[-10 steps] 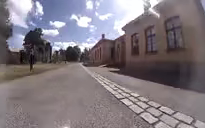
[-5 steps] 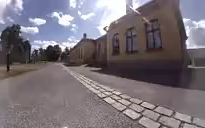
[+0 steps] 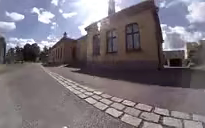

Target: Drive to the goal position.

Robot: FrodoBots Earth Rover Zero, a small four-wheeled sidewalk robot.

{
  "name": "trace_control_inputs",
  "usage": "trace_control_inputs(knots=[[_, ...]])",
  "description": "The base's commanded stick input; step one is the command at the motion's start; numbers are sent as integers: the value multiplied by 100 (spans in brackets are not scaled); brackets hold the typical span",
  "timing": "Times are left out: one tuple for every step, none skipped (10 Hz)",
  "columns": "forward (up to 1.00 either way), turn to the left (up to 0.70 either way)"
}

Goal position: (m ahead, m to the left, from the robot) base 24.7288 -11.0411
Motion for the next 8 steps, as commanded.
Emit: trace_control_inputs(knots=[[0, -85], [0, -85], [0, -85], [51, -54], [85, -34], [85, -34], [85, -34], [85, -34]])
